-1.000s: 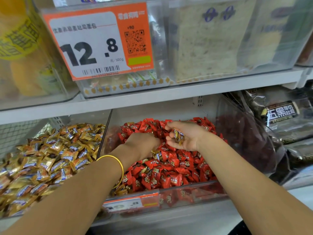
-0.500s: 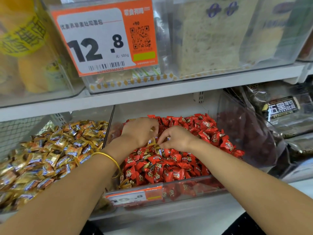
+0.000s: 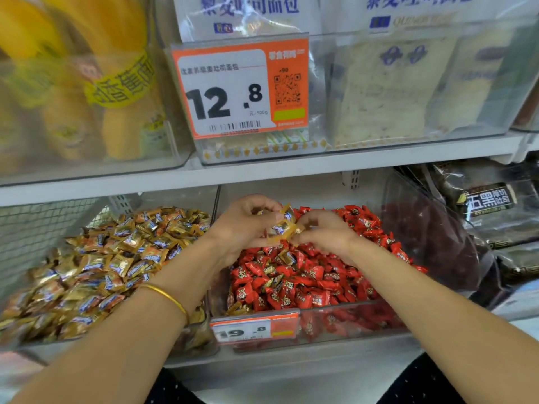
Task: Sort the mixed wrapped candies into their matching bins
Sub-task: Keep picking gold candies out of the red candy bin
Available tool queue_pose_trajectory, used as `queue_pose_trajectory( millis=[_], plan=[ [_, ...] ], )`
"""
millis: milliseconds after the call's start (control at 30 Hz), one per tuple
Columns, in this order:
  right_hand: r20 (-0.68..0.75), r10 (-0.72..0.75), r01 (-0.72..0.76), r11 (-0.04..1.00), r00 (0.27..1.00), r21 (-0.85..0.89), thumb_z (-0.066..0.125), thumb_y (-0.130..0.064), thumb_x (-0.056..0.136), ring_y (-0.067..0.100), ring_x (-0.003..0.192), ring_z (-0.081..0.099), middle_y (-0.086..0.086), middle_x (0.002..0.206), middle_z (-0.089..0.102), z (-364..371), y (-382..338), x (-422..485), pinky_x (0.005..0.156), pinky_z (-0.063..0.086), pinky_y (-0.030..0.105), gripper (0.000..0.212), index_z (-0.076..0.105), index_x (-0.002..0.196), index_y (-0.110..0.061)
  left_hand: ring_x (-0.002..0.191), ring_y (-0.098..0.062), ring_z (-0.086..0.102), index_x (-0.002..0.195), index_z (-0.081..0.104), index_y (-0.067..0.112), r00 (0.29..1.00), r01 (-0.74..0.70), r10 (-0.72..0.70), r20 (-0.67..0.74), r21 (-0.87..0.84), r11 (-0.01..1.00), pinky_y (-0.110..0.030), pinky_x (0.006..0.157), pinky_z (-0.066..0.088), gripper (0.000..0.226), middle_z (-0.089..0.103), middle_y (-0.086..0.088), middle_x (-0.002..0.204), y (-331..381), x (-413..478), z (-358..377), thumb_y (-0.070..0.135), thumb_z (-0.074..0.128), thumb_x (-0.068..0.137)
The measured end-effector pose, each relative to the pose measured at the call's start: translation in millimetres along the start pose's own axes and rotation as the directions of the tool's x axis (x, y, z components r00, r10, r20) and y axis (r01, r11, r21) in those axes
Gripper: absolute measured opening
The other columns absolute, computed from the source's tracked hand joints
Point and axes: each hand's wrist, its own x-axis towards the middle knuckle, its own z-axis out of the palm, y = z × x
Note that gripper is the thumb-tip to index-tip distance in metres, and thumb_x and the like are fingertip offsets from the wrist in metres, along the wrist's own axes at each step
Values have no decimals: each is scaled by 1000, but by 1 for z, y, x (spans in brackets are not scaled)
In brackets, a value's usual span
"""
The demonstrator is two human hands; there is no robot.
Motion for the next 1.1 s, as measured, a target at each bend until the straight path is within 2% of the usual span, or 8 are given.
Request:
queue_pose_trajectory(
  millis=[200, 333, 500, 633, 733, 867, 967, 1100],
  plan=[
    [64, 91, -110, 877, 994, 468, 58, -2, 84, 9, 42, 38, 8, 78, 54, 2, -31, -34, 37, 24, 17, 20, 65, 102, -9, 62, -13, 43, 72, 67, 18, 998, 58, -49, 46, -229, 972, -40, 65, 60, 17, 48, -8, 69, 16, -42, -32, 5, 64, 83],
    [162, -52, -44, 841, 985, 539, 56, -2, 87, 9, 42, 40, 5, 75, 58, 30, -84, -51, 37, 24, 16, 18, 69, 96, -9, 44, -5, 36, 78, 59, 14, 999, 53, -54, 2, -203, 978, -37, 66, 60, 11, 42, 1, 56, 13, -66, -77, 6, 61, 85],
    [154, -211, 201, 977, 965, 79, 57, -22, 90, 16, 58, 52, 6, 83, 60, 95, -145, -36, 46, 41, 22, 20, 67, 107, -20, 47, -3, 54, 92, 61, 11, 931, -15, 43, -363, 78, 997, -22, 60, 56, 9, 59, -5, 80, -5, -71, -127, 4, 62, 86],
    [292, -101, 69, 991, 951, 119, 55, -43, 91, 21, 122, 49, 0, 138, 47, 124, -162, -21, 103, 40, 37, 59, 36, 143, -20, 107, -14, 59, 143, 31, 18, 914, 10, 82, -397, 224, 975, -28, 89, 45, 64, 45, -7, 139, -13, -62, -141, 7, 60, 87],
    [235, -158, 103, 968, 959, 228, 48, -9, 96, 17, 118, 48, 4, 129, 52, 104, -148, -29, 103, 41, 33, 40, 45, 136, -9, 137, -18, 32, 146, 26, 24, 932, -30, 142, -334, 319, 947, -35, 109, 31, 69, 28, -1, 152, -15, -68, -141, -4, 48, 88],
    [1, -172, 166, 953, 985, 253, 38, 12, 93, 25, 111, 58, 12, 122, 57, 54, -105, -40, 88, 52, 30, 34, 59, 114, -5, 104, 6, 55, 127, 50, 31, 923, -240, 343, -176, 433, 869, -13, 77, 45, 53, 49, 7, 134, -16, -69, -113, -7, 41, 91],
    [-161, -69, 101, 974, 985, 203, 33, 19, 90, 31, 96, 62, 22, 117, 60, 18, -69, -30, 77, 54, 34, 37, 61, 101, -3, 125, -4, 44, 117, 58, 32, 911, -344, 412, -11, 532, 774, -17, 100, 38, 48, 48, 7, 135, -16, -51, -77, -5, 44, 90],
    [-91, -200, 182, 967, 975, -176, 37, 19, 87, 17, 97, 58, 14, 117, 63, 5, -43, -3, 76, 43, 8, 43, 63, 108, -7, 129, -8, 38, 119, 62, 20, 875, -390, 481, 57, 672, 629, -10, 104, 20, 44, 51, 3, 133, -11, -22, -43, -6, 46, 88]
  ],
)
